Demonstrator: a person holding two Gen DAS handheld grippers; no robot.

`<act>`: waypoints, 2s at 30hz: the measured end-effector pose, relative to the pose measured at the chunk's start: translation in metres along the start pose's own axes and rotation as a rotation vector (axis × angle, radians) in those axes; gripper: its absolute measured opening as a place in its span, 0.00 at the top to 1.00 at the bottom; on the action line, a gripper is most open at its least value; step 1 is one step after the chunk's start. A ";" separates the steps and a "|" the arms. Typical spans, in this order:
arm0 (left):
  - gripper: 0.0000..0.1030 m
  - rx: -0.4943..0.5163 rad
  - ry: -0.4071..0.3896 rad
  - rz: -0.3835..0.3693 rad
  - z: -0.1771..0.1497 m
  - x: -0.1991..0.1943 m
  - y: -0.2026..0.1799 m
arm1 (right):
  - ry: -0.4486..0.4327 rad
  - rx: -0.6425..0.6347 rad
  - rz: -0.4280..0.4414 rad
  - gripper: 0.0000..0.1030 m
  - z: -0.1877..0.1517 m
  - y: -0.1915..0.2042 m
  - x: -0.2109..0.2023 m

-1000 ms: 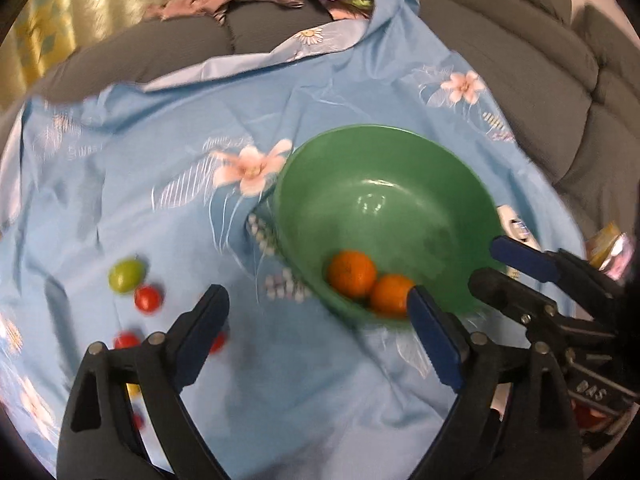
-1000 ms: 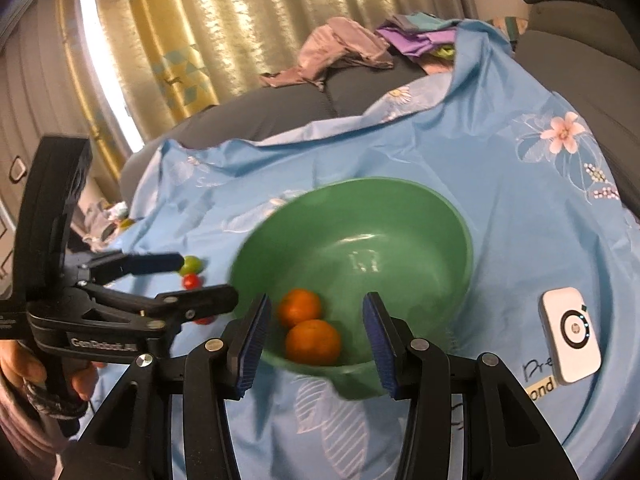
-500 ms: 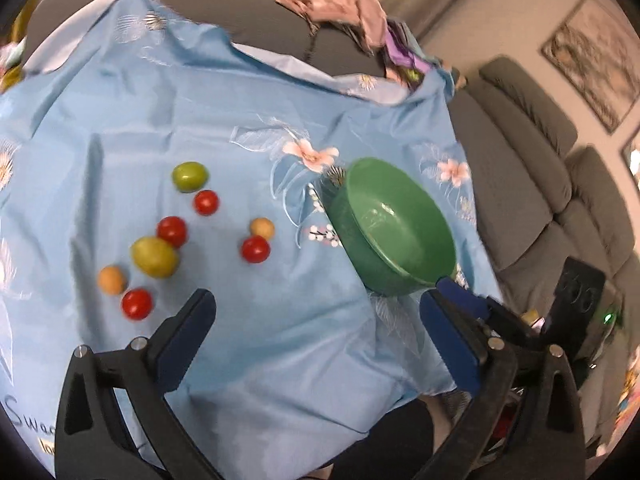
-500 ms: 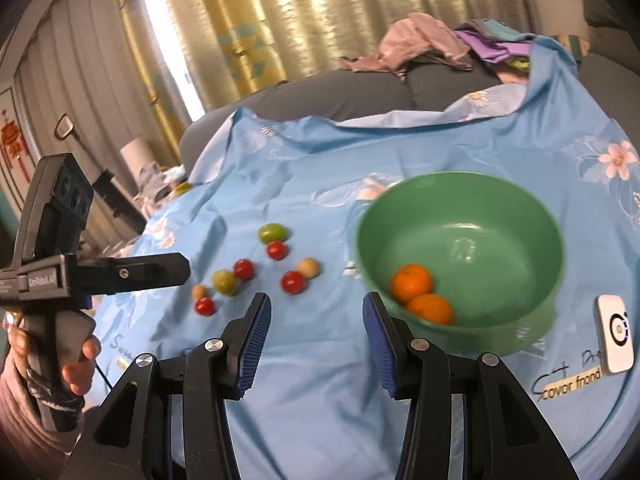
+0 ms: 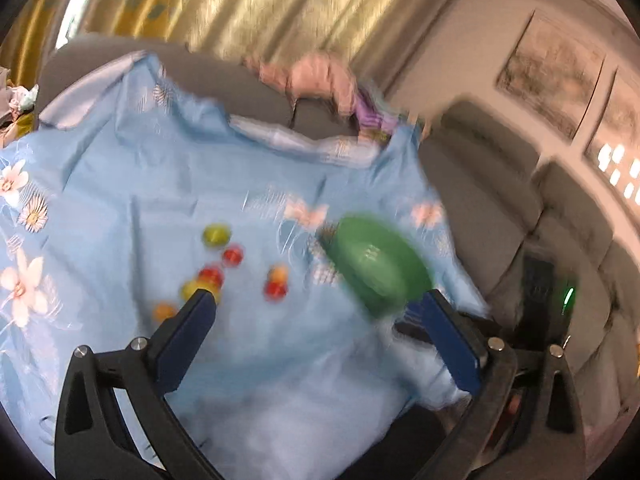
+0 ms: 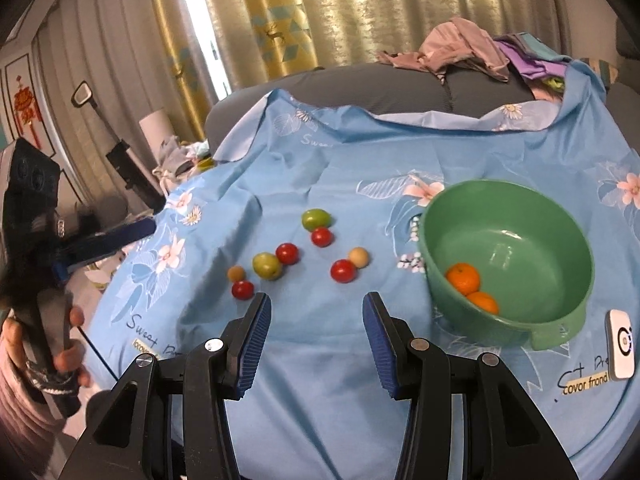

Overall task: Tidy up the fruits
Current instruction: 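Withdraw both tools from the bowl back toward the remaining fruits, then grasp the yellow-green fruit with the right tool while the left tool grasps the green plum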

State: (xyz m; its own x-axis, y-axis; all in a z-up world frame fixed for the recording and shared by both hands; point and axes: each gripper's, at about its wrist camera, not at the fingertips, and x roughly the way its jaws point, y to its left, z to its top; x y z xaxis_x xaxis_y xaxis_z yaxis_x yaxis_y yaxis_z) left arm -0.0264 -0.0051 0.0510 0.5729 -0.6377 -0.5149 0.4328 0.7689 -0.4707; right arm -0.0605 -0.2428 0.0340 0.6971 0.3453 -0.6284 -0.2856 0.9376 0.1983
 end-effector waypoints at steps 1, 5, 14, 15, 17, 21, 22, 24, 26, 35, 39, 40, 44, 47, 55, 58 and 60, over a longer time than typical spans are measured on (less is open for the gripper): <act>0.01 0.003 0.022 0.042 -0.004 0.002 0.005 | 0.005 -0.002 -0.002 0.53 -0.001 0.002 0.002; 0.01 0.024 0.054 0.176 -0.016 0.008 0.024 | 0.037 0.004 0.013 0.53 -0.001 0.006 0.013; 0.01 0.092 0.152 0.283 -0.028 0.038 0.043 | 0.088 0.015 0.020 0.53 -0.001 0.003 0.036; 0.01 0.096 0.159 0.284 -0.027 0.043 0.043 | 0.091 0.014 0.016 0.53 0.000 0.003 0.038; 0.02 0.102 0.181 0.288 -0.026 0.052 0.044 | 0.096 0.015 0.017 0.53 0.001 0.001 0.043; 0.03 0.115 0.214 0.315 -0.018 0.077 0.048 | 0.105 0.022 0.027 0.53 0.004 -0.001 0.052; 0.04 0.116 0.225 0.319 -0.016 0.084 0.050 | 0.107 0.021 0.027 0.53 0.006 -0.001 0.055; 0.08 0.112 0.252 0.325 -0.012 0.099 0.054 | 0.109 0.020 0.027 0.53 0.008 -0.002 0.060; 0.11 0.112 0.273 0.336 -0.008 0.112 0.057 | 0.110 0.022 0.034 0.53 0.011 -0.004 0.065; 0.36 0.101 0.362 0.367 -0.001 0.151 0.078 | 0.123 0.029 0.055 0.53 0.024 -0.009 0.089; 0.54 0.108 0.372 0.361 -0.001 0.155 0.084 | 0.132 0.023 0.064 0.53 0.028 -0.009 0.098; 0.54 0.100 0.373 0.351 0.000 0.155 0.085 | 0.134 0.021 0.066 0.53 0.030 -0.009 0.101; 0.55 0.084 0.364 0.322 -0.001 0.151 0.091 | 0.153 0.021 0.084 0.53 0.039 -0.008 0.116; 0.55 0.042 0.327 0.306 0.006 0.142 0.097 | 0.158 0.011 0.089 0.53 0.049 -0.005 0.129; 0.54 -0.012 0.205 0.330 0.034 0.117 0.114 | 0.187 -0.066 0.047 0.53 0.082 0.012 0.186; 0.54 -0.017 0.203 0.328 0.037 0.115 0.119 | 0.214 -0.095 0.017 0.53 0.091 0.017 0.208; 0.54 -0.021 0.203 0.325 0.038 0.116 0.120 | 0.236 -0.108 -0.003 0.52 0.092 0.018 0.220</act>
State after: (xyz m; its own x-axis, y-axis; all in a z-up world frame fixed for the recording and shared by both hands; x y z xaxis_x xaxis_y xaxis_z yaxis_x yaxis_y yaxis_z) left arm 0.1184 0.0149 -0.0384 0.5272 -0.3589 -0.7702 0.2361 0.9326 -0.2729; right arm 0.1484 -0.1464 -0.0311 0.5290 0.3115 -0.7894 -0.3613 0.9243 0.1226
